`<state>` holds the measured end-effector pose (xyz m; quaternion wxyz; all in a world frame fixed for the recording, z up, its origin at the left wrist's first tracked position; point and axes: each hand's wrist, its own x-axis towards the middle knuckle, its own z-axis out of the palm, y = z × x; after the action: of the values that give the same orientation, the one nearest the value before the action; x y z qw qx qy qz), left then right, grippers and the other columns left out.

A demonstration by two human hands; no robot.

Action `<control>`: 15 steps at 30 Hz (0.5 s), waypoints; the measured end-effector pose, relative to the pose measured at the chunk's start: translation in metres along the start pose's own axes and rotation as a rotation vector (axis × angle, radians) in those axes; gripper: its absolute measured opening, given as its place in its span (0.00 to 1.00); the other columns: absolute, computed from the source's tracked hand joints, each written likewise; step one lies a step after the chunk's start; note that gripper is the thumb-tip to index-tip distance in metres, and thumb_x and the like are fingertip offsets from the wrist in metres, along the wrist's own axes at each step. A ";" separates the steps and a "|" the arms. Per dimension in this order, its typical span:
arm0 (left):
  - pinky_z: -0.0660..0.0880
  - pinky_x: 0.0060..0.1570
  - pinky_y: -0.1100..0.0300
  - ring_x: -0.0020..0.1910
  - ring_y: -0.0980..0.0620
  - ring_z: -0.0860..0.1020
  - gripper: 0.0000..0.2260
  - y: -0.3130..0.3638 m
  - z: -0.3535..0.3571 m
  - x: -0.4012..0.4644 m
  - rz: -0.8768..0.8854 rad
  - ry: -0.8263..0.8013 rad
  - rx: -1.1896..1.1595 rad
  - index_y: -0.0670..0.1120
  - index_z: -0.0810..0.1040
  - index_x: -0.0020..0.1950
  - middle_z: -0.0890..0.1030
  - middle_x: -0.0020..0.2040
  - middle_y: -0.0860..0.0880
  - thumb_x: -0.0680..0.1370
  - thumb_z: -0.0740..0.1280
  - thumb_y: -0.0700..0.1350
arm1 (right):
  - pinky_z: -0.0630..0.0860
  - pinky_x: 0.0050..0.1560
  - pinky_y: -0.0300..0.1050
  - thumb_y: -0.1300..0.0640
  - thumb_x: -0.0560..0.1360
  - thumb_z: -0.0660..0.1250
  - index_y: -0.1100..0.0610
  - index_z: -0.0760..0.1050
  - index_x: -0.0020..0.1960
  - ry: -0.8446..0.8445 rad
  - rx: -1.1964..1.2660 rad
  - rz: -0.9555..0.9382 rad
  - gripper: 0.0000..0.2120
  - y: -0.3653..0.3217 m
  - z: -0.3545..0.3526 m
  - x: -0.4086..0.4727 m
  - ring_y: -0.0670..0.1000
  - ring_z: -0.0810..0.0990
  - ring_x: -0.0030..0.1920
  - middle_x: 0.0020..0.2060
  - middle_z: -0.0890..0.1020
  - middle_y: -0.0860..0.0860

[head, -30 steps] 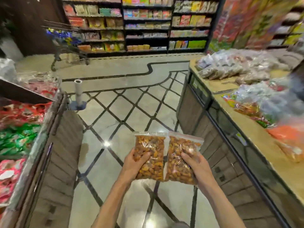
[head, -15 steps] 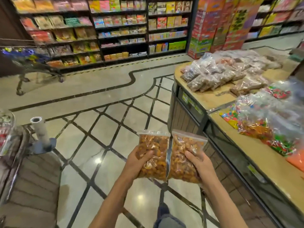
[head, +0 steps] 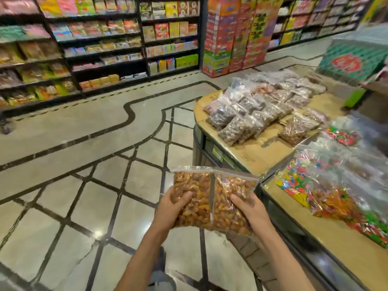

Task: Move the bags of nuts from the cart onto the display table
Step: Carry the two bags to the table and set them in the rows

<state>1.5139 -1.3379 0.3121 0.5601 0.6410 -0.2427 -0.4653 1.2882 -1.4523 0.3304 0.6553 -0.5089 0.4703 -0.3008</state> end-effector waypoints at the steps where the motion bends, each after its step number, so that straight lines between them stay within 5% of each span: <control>1: 0.85 0.55 0.50 0.55 0.53 0.87 0.26 0.006 -0.003 0.024 0.005 -0.029 0.021 0.54 0.78 0.67 0.87 0.59 0.52 0.72 0.79 0.60 | 0.83 0.40 0.36 0.50 0.76 0.77 0.45 0.77 0.65 0.028 0.010 0.004 0.20 0.000 0.005 0.016 0.45 0.89 0.47 0.55 0.87 0.46; 7: 0.83 0.59 0.49 0.55 0.52 0.87 0.21 0.056 -0.014 0.155 -0.009 -0.246 0.109 0.55 0.78 0.66 0.87 0.59 0.51 0.76 0.76 0.58 | 0.83 0.43 0.37 0.51 0.77 0.75 0.44 0.77 0.65 0.234 0.123 0.014 0.17 -0.020 0.039 0.094 0.43 0.88 0.49 0.51 0.89 0.42; 15: 0.84 0.58 0.47 0.56 0.51 0.87 0.25 0.098 0.014 0.287 -0.047 -0.492 0.165 0.53 0.78 0.69 0.87 0.59 0.51 0.75 0.78 0.57 | 0.81 0.64 0.64 0.44 0.72 0.81 0.45 0.74 0.73 0.473 0.274 -0.006 0.33 -0.038 0.051 0.158 0.54 0.87 0.61 0.63 0.86 0.49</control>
<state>1.6515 -1.6085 0.3127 0.4188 0.5576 -0.3939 -0.5988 1.3976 -1.5823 0.3192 0.5891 -0.3324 0.5635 -0.4742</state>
